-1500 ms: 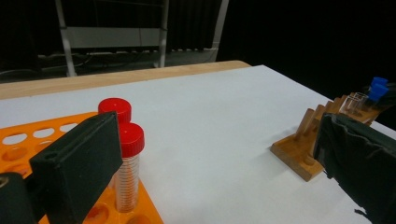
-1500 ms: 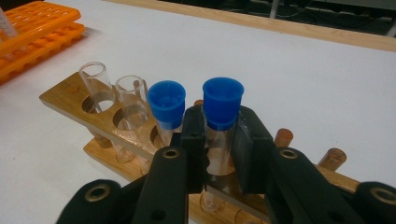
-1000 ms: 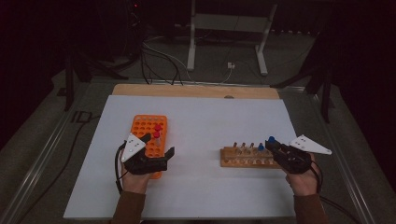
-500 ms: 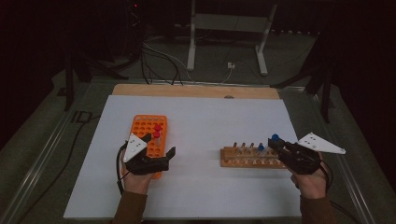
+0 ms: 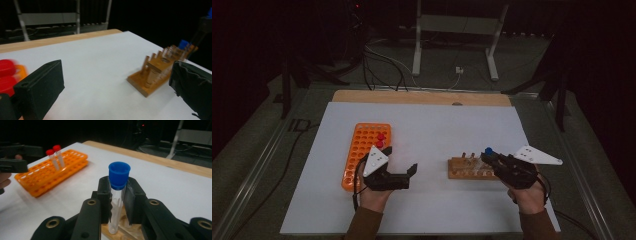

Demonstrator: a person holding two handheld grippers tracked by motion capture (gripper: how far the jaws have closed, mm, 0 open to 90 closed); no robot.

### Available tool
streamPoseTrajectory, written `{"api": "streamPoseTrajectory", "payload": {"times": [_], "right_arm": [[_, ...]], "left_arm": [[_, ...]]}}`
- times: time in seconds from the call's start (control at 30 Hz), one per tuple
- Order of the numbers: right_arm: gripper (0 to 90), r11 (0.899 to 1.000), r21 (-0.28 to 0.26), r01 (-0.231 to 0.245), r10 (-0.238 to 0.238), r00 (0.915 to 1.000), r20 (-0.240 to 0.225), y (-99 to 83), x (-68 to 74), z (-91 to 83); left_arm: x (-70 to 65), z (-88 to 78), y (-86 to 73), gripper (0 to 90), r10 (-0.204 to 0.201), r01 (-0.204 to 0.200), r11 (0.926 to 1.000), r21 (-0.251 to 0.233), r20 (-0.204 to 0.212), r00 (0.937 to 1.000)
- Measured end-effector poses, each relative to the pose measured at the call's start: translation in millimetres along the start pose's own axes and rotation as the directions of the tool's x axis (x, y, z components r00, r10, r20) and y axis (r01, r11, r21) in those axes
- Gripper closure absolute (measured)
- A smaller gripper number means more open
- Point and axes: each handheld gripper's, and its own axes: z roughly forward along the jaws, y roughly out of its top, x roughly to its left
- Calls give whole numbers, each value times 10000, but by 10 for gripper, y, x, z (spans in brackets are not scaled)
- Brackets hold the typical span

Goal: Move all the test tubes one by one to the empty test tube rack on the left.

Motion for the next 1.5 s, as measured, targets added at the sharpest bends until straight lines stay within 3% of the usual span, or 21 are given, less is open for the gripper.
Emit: {"api": "streamPoseTrajectory", "payload": {"times": [0.3, 0.37, 0.43, 0.53, 0.7, 0.73, 0.87, 0.97, 1.23, 1.43, 1.5], "right_arm": [[763, 9997, 185, 164, -153, 9982, -584, -16, 165, 147], [762, 9996, 220, 196, -181, 9976, -667, -20, 196, 176], [762, 9995, 240, 195, -178, 9973, -711, -23, 218, 195], [762, 9993, 307, 217, -191, 9964, -828, -35, 253, 227], [762, 9986, 439, 279, -234, 9948, -993, -56, 314, 282], [762, 9986, 451, 293, -246, 9945, -1020, -56, 323, 288], [762, 9985, 452, 311, -260, 9936, -1100, -58, 337, 294], [762, 9985, 468, 294, -240, 9934, -1123, -61, 335, 297], [762, 9975, 611, 367, -286, 9914, -1275, -81, 367, 332], [760, 9973, 603, 411, -328, 9906, -1331, -82, 373, 330], [686, 9981, 523, 340, -263, 9895, -1419, -79, 366, 322]], "left_arm": [[-328, 241, 43, 13, 409, -420, 9991, 108, 895, 9951], [-406, 304, 51, 37, 544, -570, 9982, 192, 1160, 9918], [-496, 374, 56, 83, 734, -803, 9961, 374, 1574, 9848], [-666, 496, 49, 120, 1139, -1269, 9902, 586, 1882, 9755], [-839, 649, 40, 184, 1489, -1684, 9820, 855, 1977, 9689], [-861, 674, 41, 239, 1574, -1783, 9796, 933, 1962, 9678], [-893, 724, 44, 475, 1693, -1932, 9761, 993, 2093, 9631], [-901, 755, 40, 584, 1650, -1918, 9758, 1053, 2209, 9612], [-900, 780, 37, 691, 1446, -1708, 9814, 875, 2485, 9578], [-893, 779, 31, 772, 1564, -1842, 9789, 883, 2562, 9539], [-884, 773, 35, 774, 1561, -1832, 9790, 896, 2486, 9559]]}}
